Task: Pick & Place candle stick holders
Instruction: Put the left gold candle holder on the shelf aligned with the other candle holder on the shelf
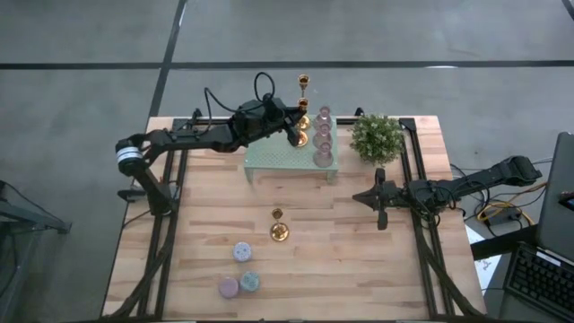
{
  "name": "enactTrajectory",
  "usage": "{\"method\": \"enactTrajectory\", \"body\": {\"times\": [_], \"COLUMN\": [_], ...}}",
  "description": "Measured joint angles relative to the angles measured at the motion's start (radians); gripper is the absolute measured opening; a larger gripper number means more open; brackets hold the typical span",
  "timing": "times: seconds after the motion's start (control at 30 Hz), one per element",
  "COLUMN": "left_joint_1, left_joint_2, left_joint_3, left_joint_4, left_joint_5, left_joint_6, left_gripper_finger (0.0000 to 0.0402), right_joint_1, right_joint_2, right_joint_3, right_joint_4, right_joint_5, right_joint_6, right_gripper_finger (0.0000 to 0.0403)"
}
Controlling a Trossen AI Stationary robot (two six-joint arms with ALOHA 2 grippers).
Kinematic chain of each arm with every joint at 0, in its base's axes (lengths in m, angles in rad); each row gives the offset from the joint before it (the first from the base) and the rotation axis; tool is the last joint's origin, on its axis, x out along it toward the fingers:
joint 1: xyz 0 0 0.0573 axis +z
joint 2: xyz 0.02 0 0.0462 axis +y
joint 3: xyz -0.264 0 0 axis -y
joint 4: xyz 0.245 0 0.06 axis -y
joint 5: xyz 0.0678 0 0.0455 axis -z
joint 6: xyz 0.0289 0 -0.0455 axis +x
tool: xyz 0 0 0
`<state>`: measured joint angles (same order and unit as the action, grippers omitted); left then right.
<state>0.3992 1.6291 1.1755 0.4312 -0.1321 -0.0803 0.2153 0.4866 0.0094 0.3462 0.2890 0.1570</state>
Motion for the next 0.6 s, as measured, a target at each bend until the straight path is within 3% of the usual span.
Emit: {"method": "enactTrajectory", "body": {"times": [0.6], "left_joint_1": [-0.005], "left_joint_2": [0.003], "left_joint_3": [-0.004], "left_joint_4": [0.041], "left_joint_5": [0.001], "left_joint_6": [-0.021], "left_gripper_finger": [0.0049], "right_joint_1": [0.0], "right_joint_2": [0.0], "right_joint_3": [0.0], "right_joint_4": [0.0], "right_joint_5": [0.0], "right_joint_6": [0.0], "right_gripper_finger": [0.0008]}}
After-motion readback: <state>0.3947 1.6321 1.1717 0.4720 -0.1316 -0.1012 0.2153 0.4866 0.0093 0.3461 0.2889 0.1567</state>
